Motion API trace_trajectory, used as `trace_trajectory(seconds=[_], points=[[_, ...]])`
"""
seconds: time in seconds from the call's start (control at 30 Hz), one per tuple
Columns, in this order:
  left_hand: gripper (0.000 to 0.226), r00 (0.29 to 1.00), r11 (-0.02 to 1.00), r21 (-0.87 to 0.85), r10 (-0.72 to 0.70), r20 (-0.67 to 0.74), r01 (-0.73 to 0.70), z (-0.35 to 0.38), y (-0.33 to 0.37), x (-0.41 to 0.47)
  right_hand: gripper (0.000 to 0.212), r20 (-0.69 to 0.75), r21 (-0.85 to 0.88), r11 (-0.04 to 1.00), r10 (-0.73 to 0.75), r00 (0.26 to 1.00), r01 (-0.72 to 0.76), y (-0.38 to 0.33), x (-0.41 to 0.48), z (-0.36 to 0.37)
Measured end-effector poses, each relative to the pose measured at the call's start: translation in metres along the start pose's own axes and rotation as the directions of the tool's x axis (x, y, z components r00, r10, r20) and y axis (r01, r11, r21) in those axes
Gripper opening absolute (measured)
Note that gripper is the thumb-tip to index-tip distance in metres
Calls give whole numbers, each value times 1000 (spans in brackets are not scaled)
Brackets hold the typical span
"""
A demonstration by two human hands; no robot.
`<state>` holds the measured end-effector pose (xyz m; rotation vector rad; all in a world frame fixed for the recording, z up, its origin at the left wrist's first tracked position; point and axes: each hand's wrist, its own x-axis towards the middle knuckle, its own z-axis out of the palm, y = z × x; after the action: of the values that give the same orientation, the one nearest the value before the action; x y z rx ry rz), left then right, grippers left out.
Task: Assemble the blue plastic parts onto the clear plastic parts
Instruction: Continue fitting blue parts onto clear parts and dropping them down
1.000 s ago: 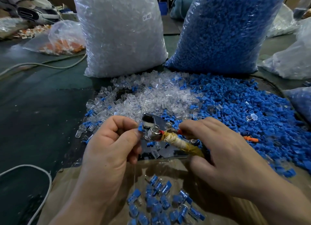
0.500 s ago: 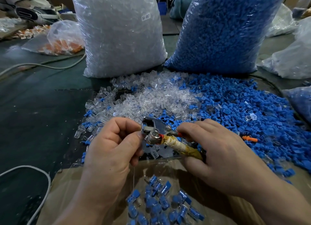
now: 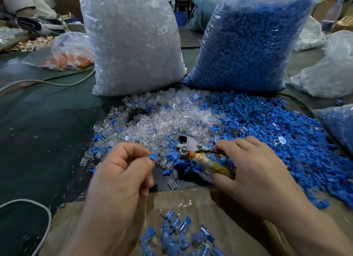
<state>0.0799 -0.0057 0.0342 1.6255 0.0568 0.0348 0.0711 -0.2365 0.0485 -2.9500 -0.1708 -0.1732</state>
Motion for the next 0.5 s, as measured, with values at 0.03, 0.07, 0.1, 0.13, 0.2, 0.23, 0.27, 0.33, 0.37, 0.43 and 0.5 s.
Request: trace_trajectory(seconds=[0.03,0.07,0.1,0.13,0.2,0.23,0.27,0.33,0.37,0.43,0.5], points=[[31,997,999,18,-46,67,45,3,0,-2,66,15,-45,999,28,999,-27,1,3,2],[30,989,996,52,-80,124,74,6,0,-5,64,32,-74,996,42,999,-39,1,6,3],[28,983,993,93,-93,161,78,8,-1,-7,63,46,-93,995,47,998,-42,0,8,5],[26,980,989,128,-91,176,69,11,-1,-8,63,57,-107,993,50,997,-44,-1,10,7],[25,984,981,189,-81,161,50,12,-2,-9,68,69,-120,991,62,996,-53,-2,11,7],[25,987,976,215,-76,145,44,13,-2,-9,69,65,-117,991,66,996,-58,-3,11,6],[25,989,970,240,-70,129,37,13,-2,-9,69,50,-105,993,65,997,-59,-4,10,4],[20,993,958,286,-39,114,5,14,-3,-9,66,-26,-48,998,38,999,-40,-10,7,1],[18,994,952,305,-29,109,-5,14,-4,-9,60,-78,0,1000,7,997,-7,-16,3,0],[15,994,950,313,-27,101,-6,15,-6,-9,41,-175,76,989,-110,978,125,-33,-5,-1],[13,995,953,302,-32,92,3,15,-5,-9,32,-209,69,963,-243,947,262,-46,-10,4]])
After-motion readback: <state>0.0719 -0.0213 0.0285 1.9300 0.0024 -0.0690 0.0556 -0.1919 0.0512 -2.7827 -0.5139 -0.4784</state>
